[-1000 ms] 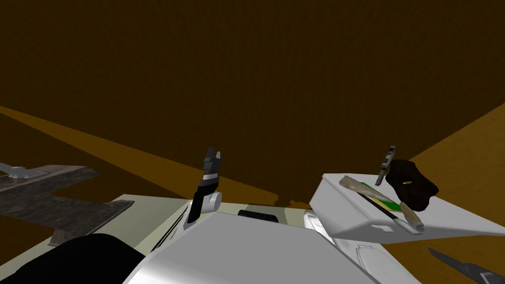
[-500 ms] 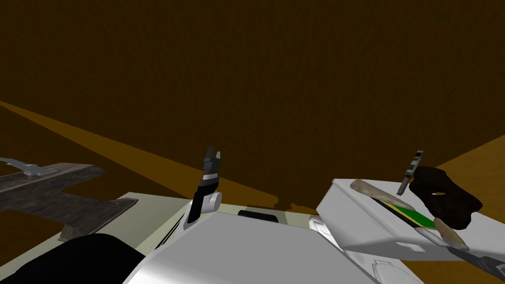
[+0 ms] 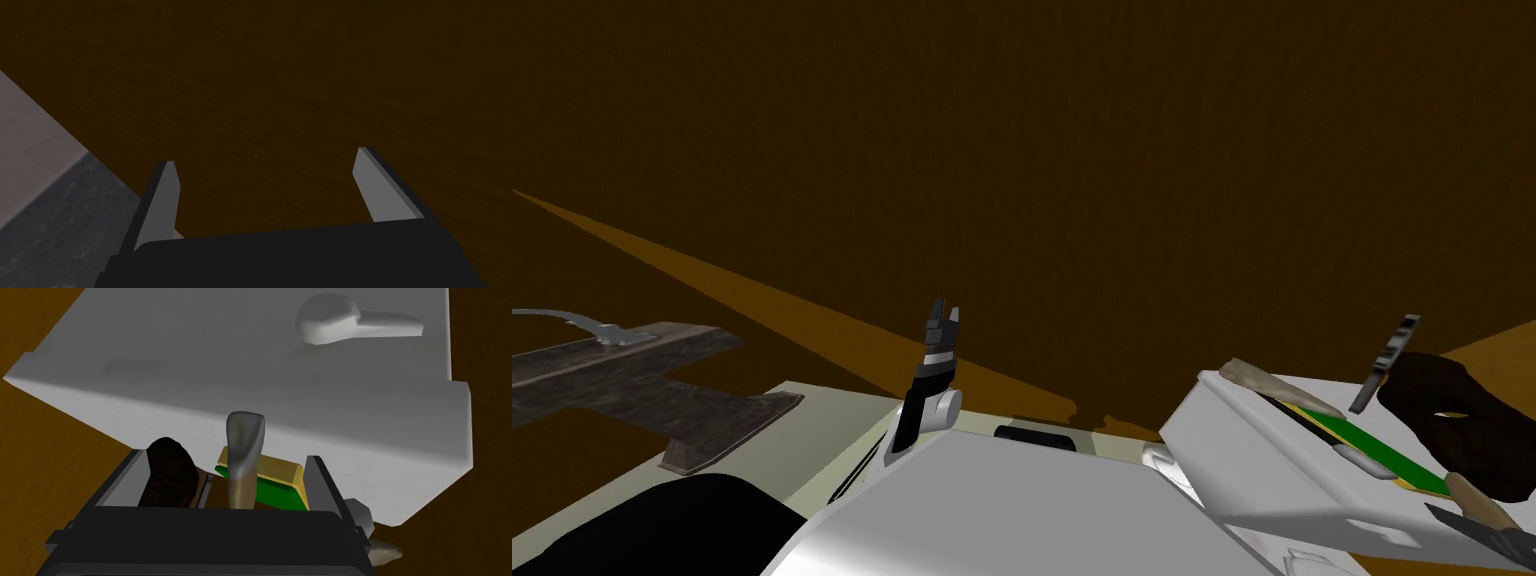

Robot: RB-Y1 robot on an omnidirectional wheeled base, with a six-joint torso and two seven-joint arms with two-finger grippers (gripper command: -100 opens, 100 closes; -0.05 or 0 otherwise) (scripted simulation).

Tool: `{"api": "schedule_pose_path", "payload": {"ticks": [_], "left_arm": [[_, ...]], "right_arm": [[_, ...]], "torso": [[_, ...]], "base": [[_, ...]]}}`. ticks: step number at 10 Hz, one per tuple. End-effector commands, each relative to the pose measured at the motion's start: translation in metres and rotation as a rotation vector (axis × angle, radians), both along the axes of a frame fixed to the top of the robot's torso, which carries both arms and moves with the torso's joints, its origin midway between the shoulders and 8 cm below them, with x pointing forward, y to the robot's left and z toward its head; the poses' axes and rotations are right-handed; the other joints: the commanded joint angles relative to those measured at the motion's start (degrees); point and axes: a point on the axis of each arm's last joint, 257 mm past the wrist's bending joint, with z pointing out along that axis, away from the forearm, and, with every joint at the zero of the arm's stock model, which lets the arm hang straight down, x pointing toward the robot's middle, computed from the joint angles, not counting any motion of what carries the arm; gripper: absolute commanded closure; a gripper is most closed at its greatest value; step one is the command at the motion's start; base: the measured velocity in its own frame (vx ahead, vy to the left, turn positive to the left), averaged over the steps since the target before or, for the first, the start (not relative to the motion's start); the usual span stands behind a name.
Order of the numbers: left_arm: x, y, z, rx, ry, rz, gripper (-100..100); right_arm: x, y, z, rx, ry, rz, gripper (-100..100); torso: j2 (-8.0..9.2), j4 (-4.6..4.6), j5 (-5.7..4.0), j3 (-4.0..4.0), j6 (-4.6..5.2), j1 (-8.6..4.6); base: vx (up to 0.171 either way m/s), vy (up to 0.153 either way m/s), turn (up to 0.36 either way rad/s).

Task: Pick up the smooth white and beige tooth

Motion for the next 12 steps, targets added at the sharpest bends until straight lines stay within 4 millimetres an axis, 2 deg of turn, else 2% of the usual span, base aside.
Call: {"api": "schedule_pose_path", "payload": {"ticks": [1, 3, 4, 8, 9, 10, 12], "left_arm": [[0.0, 0.0, 0.0, 0.0, 0.0, 0.0, 0], [0.0, 0.0, 0.0, 0.0, 0.0, 0.0, 0], [0.0, 0.0, 0.0, 0.0, 0.0, 0.0, 0], [0.0, 0.0, 0.0, 0.0, 0.0, 0.0, 0], [0.0, 0.0, 0.0, 0.0, 0.0, 0.0, 0], [0.0, 0.0, 0.0, 0.0, 0.0, 0.0, 0], [0.0, 0.0, 0.0, 0.0, 0.0, 0.0, 0]], "right_arm": [[-0.014, -0.002, -0.008, 0.001, -0.001, -0.026, -100], [-0.014, 0.0, -0.009, 0.003, -0.001, -0.025, -100], [-0.014, 0.0, -0.009, 0.002, -0.001, -0.026, 100], [-0.014, 0.0, -0.009, 0.002, -0.001, -0.026, 100], [-0.014, 0.0, -0.009, 0.002, -0.001, -0.026, 0], [-0.002, -0.001, 0.0, 0.0, 0.0, -0.003, 100], [0.002, 0.0, 0.002, 0.0, 0.0, 0.003, 100]], "torso": [[0.0, 0.0, 0.0, 0.0, 0.0, 0.0], [-0.06, -0.01, -0.16, -0.04, -0.1, -0.31], [-0.11, -0.03, -0.17, -0.07, -0.08, -0.31], [-0.16, -0.04, -0.19, -0.1, -0.09, -0.31], [-0.16, -0.04, -0.19, -0.1, -0.09, -0.3], [-0.16, -0.04, -0.19, -0.1, -0.09, -0.3], [-0.21, -0.05, -0.14, -0.13, -0.13, -0.12]], "base": [[-0.005, -0.047, 0.128], [-0.005, -0.036, 0.066], [0.0, 0.0, 0.0], [0.0, 0.0, 0.0], [0.0, 0.0, 0.0], [0.008, 0.034, -0.318], [0.003, 0.038, -0.014]]}}
